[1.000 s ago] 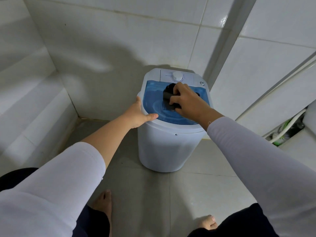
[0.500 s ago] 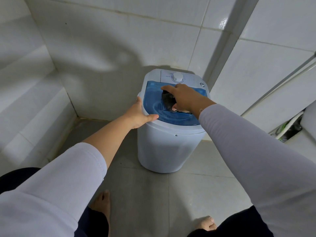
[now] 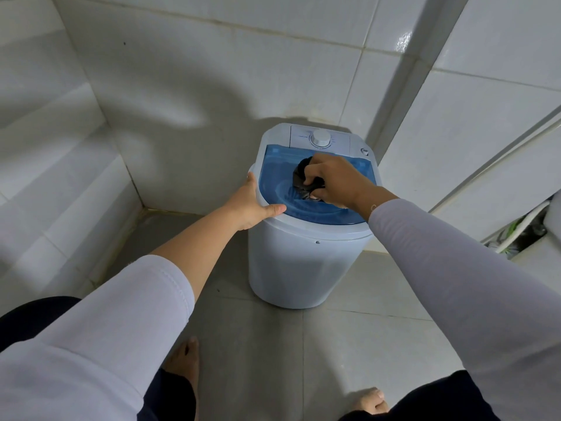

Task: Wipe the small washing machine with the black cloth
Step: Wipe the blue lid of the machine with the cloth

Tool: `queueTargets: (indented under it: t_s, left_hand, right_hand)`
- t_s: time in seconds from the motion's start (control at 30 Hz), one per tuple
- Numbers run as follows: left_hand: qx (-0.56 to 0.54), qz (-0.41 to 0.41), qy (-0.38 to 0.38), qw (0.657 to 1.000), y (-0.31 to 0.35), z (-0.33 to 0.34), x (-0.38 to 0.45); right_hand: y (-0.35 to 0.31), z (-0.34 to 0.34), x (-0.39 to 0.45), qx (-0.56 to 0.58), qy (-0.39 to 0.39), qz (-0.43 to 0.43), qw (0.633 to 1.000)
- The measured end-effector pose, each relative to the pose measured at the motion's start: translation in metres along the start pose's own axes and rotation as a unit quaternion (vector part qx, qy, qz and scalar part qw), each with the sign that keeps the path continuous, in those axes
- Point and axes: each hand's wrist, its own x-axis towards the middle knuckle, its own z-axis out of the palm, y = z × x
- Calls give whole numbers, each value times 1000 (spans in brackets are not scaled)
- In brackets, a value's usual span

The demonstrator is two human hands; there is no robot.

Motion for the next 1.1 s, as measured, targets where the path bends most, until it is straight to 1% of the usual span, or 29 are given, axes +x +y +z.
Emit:
queueTargets:
  t_s: [0.23,0.47,0.67,0.77,0.83,0.9,1.0,1.1]
  left_hand:
    - [9,1,3,1000,-2,0,1]
    - [17,-3,1,1000,-1,0,2]
    - [14,3,3,1000,0,0,1]
    - [18,5,4,1000,-1,0,1]
    - [15,6,6,1000,-1,1,2]
    - [10,7,3,1000,-2,1,3]
    - [8,6,2,1000,-3,2,4]
    - [3,7,1,1000,-4,1,4]
  right_hand:
    - [5,-1,-9,11,-9,-22,1000]
    - [13,-9,-16,-31,-28,-25,999]
    - [18,-11,-25,-12,-11,5,1000]
    - [22,-17,-24,-7,-29,31,999]
    - [25,-22,-22,6,-11,60,998]
    - [22,-24,-21,30,31,77,996]
    - [9,-24,-17,29,82,50,995]
    - [-6,-15,-12,-20,90,12,996]
